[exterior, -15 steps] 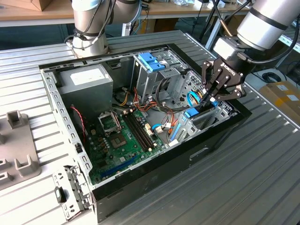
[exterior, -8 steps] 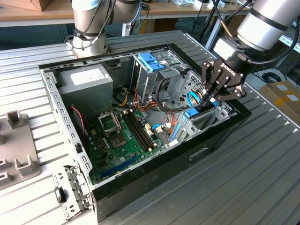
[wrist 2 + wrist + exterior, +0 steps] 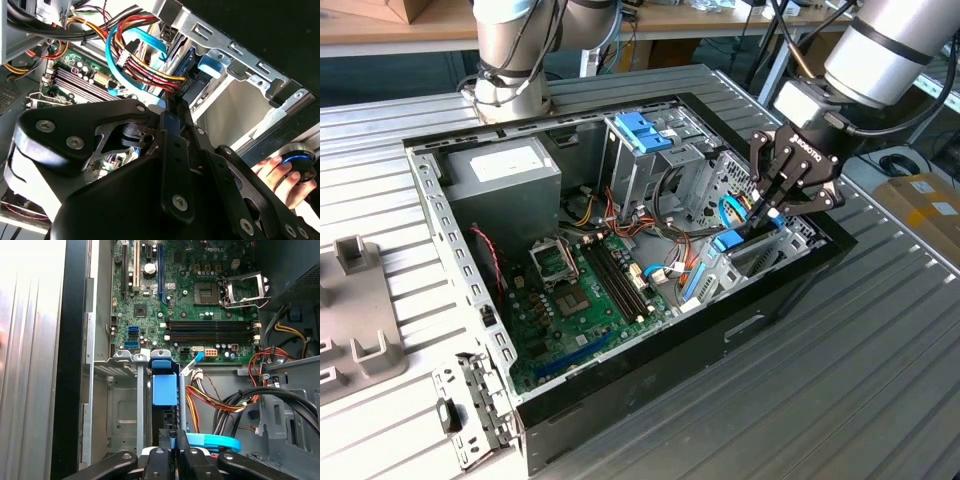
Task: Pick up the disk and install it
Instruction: 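Insert the second disk wire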
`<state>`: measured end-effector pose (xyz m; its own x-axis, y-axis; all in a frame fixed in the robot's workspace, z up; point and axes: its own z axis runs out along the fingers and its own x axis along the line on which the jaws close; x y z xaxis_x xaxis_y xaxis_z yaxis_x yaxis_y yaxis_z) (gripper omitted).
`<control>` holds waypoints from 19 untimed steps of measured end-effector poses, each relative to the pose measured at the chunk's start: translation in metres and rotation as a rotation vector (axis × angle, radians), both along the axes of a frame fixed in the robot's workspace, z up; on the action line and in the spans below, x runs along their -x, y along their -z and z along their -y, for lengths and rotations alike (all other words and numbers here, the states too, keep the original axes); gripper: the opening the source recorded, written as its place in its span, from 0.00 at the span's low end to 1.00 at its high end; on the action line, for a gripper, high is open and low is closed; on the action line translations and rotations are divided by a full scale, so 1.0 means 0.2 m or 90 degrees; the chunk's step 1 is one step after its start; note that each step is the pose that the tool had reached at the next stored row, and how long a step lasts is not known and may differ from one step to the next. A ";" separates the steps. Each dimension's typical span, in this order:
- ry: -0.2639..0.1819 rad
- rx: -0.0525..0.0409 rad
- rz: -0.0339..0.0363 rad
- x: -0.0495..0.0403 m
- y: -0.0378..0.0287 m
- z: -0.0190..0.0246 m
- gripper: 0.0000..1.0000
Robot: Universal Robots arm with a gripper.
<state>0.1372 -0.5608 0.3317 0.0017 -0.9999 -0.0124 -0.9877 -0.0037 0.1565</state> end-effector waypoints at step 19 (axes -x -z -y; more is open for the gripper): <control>0.000 -0.0139 -0.0001 0.000 -0.158 0.002 0.16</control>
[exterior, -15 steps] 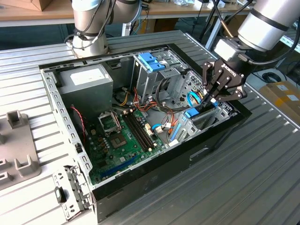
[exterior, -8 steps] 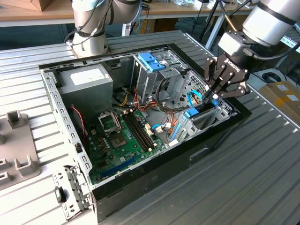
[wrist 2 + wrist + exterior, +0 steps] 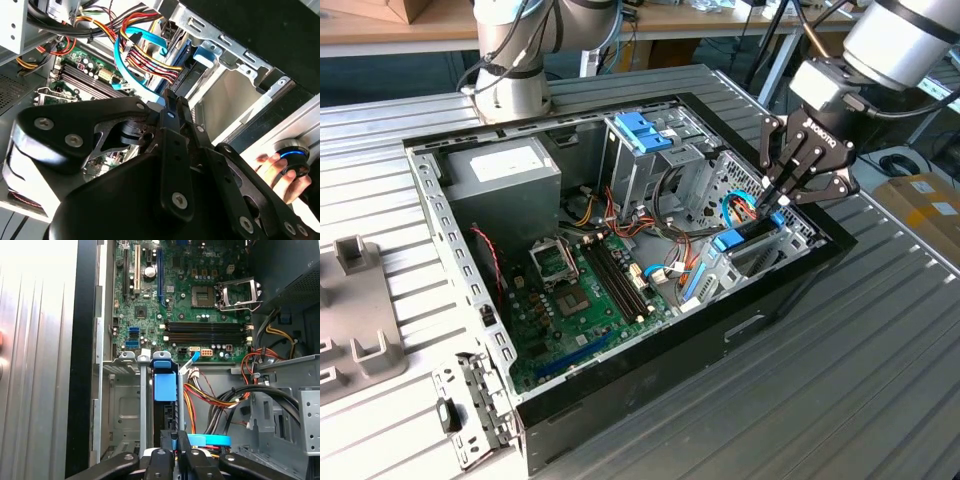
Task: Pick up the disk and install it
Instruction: 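Insert the second disk wire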
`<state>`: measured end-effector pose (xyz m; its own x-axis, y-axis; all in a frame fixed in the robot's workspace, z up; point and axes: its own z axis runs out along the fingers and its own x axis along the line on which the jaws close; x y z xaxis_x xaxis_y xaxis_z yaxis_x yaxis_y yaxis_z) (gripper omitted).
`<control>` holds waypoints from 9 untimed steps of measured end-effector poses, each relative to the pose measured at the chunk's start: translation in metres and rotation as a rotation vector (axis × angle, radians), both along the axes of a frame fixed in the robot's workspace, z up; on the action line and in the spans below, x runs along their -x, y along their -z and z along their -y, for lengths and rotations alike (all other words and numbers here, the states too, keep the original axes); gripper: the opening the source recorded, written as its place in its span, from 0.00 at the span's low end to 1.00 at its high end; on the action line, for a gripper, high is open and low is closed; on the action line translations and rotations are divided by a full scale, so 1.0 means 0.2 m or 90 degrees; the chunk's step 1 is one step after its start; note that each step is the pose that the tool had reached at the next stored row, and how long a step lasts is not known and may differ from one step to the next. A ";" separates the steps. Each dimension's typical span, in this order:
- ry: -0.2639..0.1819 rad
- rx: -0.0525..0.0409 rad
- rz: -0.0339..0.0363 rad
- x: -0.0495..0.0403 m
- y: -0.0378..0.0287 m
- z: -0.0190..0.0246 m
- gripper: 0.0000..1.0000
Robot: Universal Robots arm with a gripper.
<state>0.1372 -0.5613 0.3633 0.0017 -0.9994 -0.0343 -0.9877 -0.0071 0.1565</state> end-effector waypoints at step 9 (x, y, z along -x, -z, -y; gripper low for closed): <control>0.005 0.0000 0.0000 0.021 0.027 -0.004 0.16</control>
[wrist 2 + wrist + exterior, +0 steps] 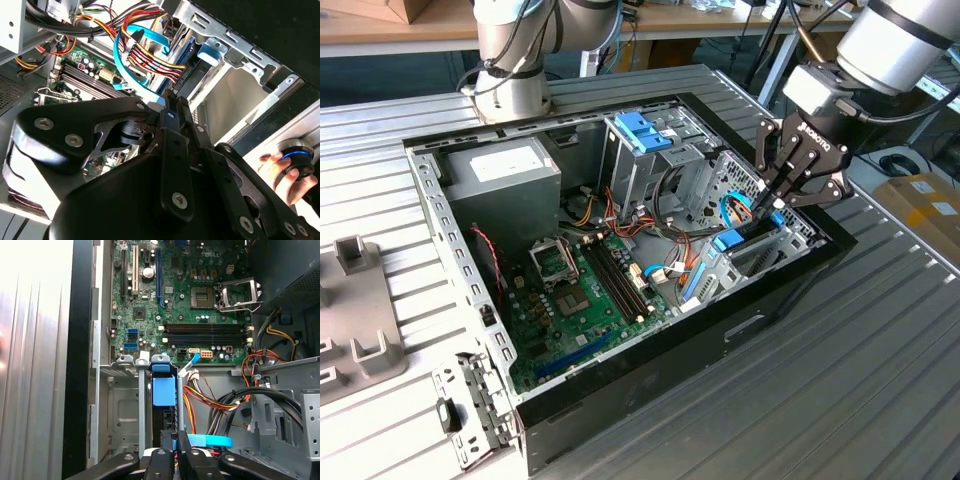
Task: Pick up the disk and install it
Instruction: 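Insert the second disk wire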
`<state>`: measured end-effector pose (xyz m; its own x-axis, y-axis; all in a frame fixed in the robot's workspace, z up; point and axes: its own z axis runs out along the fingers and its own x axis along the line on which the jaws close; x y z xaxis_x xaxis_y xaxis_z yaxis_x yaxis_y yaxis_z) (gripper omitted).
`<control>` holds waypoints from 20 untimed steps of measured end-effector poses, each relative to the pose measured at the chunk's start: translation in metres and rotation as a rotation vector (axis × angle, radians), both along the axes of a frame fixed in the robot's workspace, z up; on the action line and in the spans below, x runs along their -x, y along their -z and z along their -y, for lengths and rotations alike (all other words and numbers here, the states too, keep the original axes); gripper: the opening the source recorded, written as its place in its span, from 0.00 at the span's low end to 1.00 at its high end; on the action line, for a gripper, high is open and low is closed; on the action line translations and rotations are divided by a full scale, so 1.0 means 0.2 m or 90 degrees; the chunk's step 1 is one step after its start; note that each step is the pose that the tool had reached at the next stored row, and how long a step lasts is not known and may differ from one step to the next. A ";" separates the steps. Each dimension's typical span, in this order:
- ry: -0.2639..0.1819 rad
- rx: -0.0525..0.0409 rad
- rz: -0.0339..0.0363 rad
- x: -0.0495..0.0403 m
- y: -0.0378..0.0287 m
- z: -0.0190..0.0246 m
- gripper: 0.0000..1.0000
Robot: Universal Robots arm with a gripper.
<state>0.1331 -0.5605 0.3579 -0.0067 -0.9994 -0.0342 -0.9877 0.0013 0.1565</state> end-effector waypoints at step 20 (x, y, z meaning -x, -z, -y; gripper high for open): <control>0.002 0.0000 0.0000 0.000 0.070 -0.004 0.16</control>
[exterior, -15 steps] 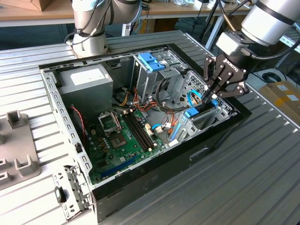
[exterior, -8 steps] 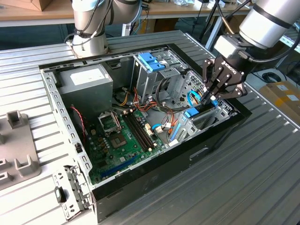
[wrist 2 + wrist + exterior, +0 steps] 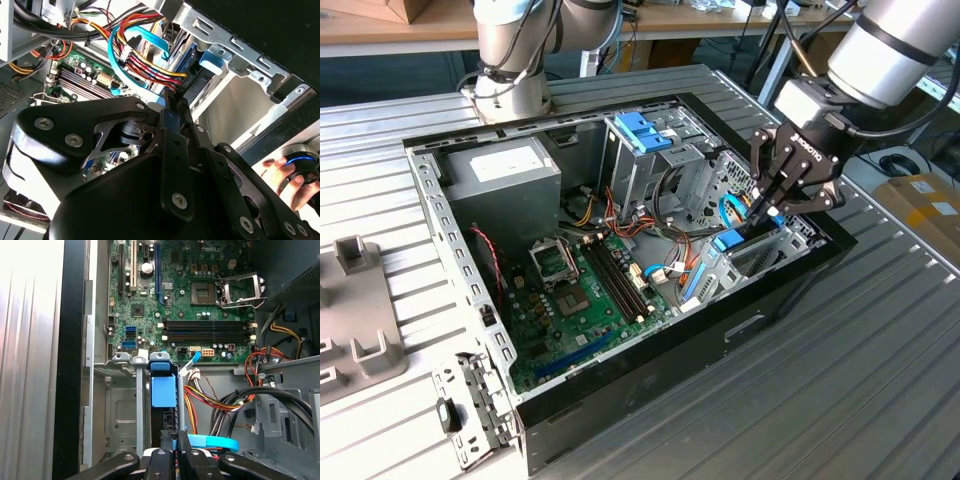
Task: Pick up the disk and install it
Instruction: 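Insert the second disk wire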
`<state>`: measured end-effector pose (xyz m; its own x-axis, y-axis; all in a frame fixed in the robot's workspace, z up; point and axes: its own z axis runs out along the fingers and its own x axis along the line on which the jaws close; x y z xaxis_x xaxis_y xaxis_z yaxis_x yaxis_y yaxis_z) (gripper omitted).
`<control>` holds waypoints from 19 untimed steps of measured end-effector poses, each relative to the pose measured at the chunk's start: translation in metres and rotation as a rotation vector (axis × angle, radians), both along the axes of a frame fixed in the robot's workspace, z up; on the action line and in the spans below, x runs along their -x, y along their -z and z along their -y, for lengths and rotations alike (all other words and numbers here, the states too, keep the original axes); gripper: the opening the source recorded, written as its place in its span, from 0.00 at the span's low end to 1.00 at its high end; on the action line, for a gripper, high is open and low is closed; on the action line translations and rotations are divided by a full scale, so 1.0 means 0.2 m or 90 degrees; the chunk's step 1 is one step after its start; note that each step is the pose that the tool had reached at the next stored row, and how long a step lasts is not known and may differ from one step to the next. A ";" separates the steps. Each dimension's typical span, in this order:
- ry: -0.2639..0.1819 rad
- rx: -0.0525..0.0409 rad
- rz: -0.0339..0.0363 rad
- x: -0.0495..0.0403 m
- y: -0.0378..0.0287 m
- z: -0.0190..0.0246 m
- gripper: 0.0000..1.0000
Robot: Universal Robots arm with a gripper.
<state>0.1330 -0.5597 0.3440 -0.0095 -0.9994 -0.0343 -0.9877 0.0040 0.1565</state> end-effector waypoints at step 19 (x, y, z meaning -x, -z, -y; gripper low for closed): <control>-0.006 -0.0029 0.0000 0.000 -0.017 0.000 0.16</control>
<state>0.1330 -0.5597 0.3475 0.0007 -0.9992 -0.0387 -0.9877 -0.0068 0.1565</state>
